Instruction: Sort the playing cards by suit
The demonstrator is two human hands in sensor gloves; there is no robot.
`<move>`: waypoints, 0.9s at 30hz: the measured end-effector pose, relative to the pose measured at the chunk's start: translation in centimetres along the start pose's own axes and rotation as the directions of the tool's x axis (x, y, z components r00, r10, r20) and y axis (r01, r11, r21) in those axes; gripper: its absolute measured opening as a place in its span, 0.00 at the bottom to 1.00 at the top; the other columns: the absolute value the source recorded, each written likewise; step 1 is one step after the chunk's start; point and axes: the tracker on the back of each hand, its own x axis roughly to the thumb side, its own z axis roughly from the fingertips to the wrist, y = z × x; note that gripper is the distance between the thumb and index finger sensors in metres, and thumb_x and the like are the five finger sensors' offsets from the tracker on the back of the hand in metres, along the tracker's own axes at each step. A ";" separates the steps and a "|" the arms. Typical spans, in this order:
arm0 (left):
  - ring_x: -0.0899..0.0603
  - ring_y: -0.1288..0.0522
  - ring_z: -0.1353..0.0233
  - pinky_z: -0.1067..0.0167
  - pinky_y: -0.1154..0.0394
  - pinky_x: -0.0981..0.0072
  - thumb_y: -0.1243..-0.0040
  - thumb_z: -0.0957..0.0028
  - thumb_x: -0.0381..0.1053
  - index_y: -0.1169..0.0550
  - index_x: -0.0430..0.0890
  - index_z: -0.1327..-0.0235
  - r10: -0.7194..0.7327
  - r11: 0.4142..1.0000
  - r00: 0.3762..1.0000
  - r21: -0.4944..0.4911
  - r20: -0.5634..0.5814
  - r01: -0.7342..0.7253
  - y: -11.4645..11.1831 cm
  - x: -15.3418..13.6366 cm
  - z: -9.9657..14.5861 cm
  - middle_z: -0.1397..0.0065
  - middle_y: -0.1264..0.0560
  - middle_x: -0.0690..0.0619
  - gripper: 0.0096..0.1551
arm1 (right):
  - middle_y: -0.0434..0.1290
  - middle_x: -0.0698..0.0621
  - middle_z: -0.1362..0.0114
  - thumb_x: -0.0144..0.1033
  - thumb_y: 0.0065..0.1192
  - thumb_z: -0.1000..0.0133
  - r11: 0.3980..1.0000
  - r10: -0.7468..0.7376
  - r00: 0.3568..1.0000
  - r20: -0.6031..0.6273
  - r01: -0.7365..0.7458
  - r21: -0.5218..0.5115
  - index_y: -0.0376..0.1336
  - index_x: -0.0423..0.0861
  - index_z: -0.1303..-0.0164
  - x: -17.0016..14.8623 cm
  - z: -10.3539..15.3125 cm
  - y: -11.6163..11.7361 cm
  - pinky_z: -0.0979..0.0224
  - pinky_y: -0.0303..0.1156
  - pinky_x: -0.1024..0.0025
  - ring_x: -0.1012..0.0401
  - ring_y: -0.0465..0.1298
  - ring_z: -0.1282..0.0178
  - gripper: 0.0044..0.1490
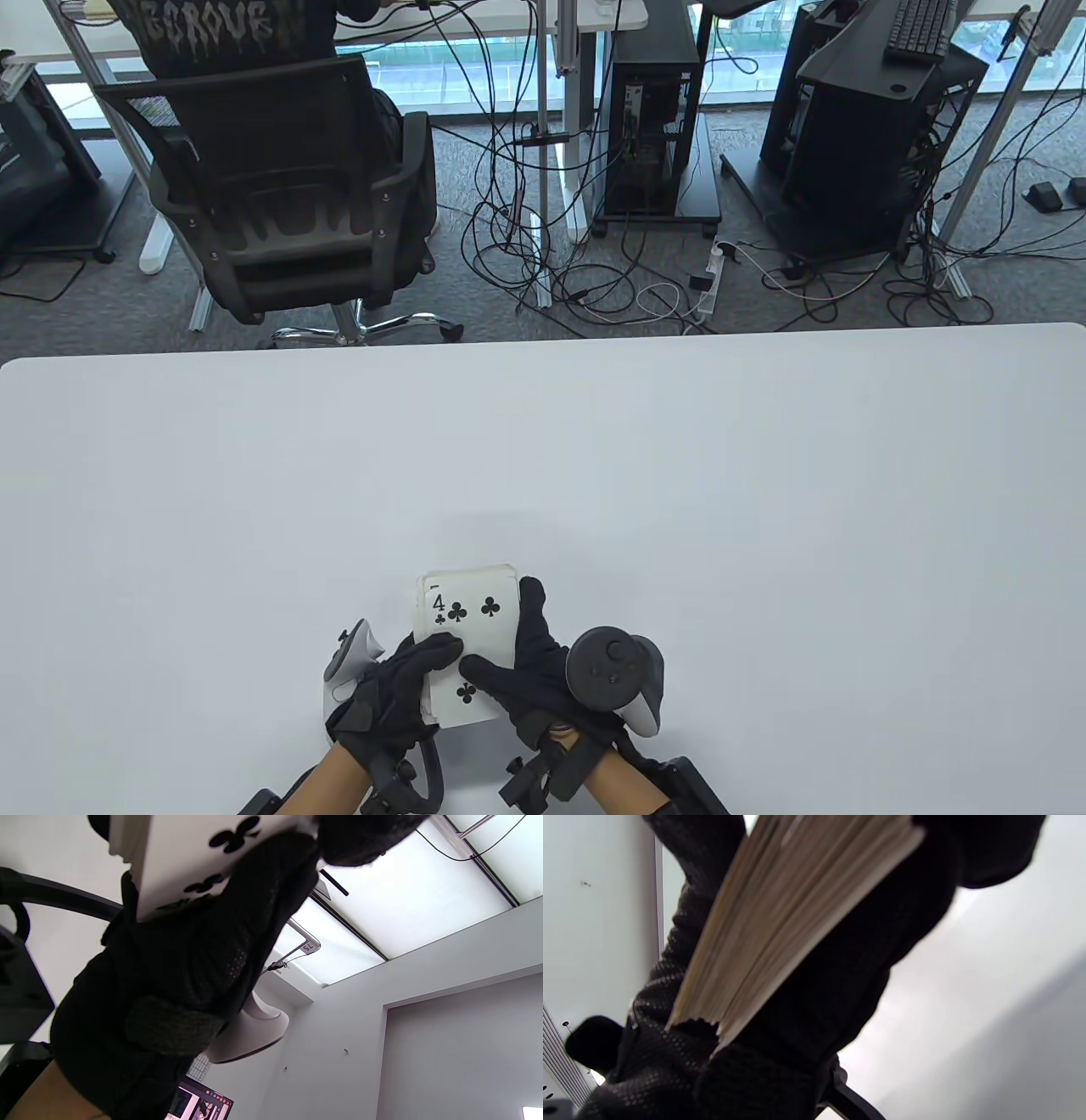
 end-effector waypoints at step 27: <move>0.35 0.37 0.21 0.30 0.32 0.44 0.41 0.37 0.58 0.51 0.53 0.20 -0.213 0.974 0.977 0.080 0.029 0.211 -2.5 2.3 -0.1 0.18 0.46 0.46 0.42 | 0.50 0.20 0.30 0.38 0.53 0.39 0.982 -0.131 0.991 -0.026 0.126 -0.140 0.29 0.18 0.31 0.3 0.0 -1.6 0.40 0.63 0.30 0.26 0.60 0.39 0.54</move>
